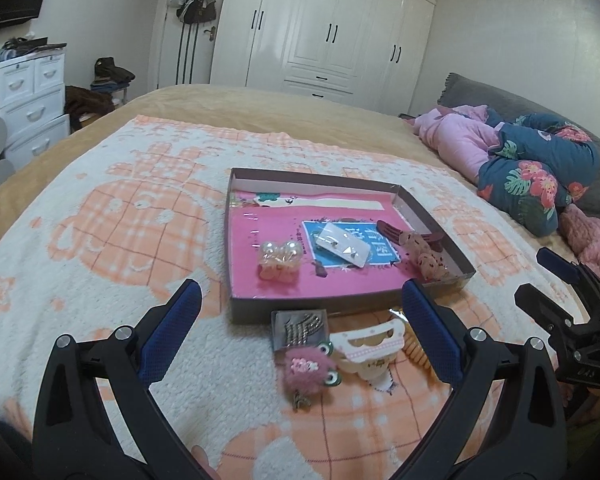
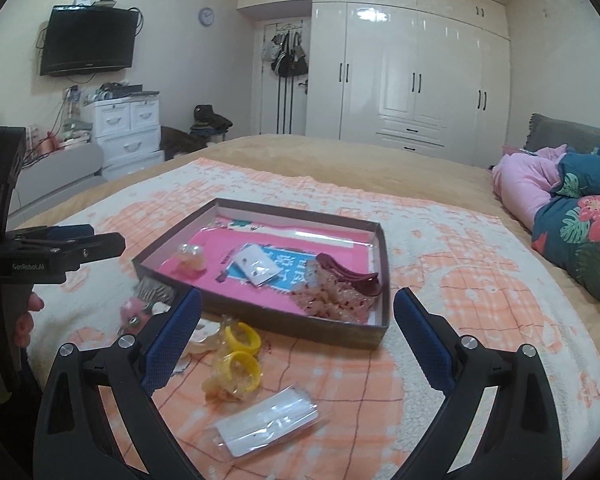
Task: Organize jewelry
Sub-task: 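Withdraw both open tools from the box toward the remaining accessories, then grasp the yellow hair ties with the right tool while the left tool grasps the pink fluffy hair tie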
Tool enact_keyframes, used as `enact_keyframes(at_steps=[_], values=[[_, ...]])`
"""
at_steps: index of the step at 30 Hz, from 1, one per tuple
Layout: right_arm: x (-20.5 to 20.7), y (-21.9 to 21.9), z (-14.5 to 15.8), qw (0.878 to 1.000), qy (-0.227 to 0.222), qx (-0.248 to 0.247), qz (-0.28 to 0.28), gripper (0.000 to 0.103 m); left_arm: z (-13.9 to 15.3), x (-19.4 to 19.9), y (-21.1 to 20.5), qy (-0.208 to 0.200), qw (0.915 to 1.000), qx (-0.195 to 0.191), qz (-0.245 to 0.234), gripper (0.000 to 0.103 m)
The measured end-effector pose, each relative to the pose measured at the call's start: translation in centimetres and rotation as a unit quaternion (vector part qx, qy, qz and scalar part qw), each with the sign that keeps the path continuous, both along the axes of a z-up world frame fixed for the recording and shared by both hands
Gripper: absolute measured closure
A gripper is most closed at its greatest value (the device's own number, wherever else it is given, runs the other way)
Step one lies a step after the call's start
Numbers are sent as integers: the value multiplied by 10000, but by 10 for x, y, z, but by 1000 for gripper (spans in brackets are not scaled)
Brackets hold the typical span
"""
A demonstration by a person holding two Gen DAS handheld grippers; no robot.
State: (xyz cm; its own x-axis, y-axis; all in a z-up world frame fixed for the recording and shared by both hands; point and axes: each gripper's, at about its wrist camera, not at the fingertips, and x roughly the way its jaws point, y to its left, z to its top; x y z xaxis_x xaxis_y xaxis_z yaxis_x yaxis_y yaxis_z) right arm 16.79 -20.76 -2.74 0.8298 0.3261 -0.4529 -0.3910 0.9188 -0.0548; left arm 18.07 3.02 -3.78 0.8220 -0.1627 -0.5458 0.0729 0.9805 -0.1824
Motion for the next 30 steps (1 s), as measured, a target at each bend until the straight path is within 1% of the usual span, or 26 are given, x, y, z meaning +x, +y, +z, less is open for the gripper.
enact_keyframes(at_steps=[9,15,20,25,30], values=[[-1,13,-14,9993,307,-57,228,9,-10,-9,7,172,9998,75,77,12],[1,17,-22,9979,542,-80,334,9,-22,-11,8,406,9991,100,78,12],[6,18,-35,9958,821,-132,374,10,-33,-10,7,582,9983,71,33,12],[11,21,-44,9939,991,-176,441,20,-44,-6,6,799,9968,37,-58,12],[13,25,-49,9926,1070,-238,519,28,-51,-2,2,918,9956,51,-169,12]])
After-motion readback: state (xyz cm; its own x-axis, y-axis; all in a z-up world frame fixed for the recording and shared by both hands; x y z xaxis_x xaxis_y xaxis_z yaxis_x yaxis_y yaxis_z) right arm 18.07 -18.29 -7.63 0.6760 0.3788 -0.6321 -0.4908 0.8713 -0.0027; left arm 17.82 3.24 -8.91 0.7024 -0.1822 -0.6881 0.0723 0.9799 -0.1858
